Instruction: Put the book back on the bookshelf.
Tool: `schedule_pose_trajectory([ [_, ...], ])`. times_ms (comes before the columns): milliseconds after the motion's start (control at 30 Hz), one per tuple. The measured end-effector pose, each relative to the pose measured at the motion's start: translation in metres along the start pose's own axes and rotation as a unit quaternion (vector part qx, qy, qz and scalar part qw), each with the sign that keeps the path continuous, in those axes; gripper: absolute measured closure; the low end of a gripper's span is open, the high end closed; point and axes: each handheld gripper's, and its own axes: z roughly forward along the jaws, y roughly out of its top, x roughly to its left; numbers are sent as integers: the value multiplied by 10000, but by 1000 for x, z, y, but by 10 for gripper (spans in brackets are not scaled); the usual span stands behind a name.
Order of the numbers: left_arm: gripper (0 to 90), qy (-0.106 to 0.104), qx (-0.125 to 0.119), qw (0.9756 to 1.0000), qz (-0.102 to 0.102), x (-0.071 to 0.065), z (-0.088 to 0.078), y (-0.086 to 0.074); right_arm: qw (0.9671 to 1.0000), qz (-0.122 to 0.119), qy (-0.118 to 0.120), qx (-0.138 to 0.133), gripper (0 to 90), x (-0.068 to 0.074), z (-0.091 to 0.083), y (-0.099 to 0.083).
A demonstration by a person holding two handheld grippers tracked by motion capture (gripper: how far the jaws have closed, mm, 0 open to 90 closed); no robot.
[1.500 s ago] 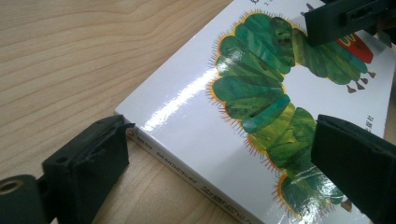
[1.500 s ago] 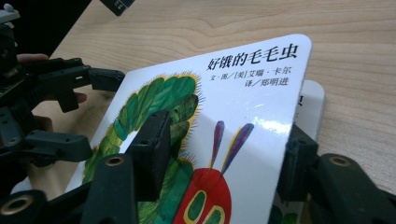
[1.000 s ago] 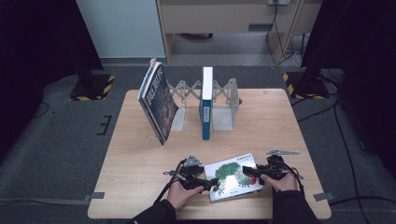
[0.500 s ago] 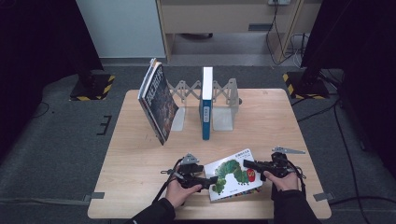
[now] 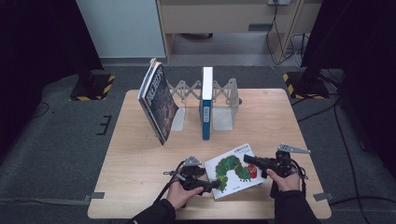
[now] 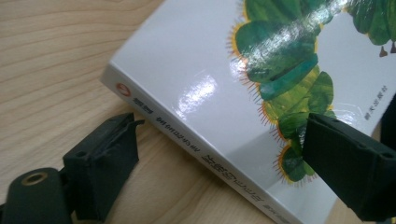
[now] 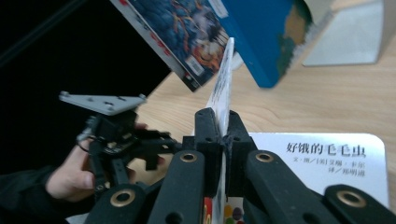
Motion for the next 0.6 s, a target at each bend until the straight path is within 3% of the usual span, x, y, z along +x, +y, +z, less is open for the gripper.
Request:
schedule_pose_trajectory([
  [167, 79, -69, -75, 9999, 123, -3, 4, -2, 10000, -53, -82, 0, 864, -2, 1, -1],
  [333, 87, -37, -88, 9999, 144, -3, 4, -2, 9992, -182, -368, 20, 810, -6, 2, -5],
  [433, 110, 17, -115, 9998, 184, -3, 4, -3, 9959, -377, -800, 203, 725, -7, 5, -8],
  [600, 119, 54, -132, 9996, 235, -3, 4, -3, 9891, -621, -1239, 504, 610, -9, 11, -13],
])
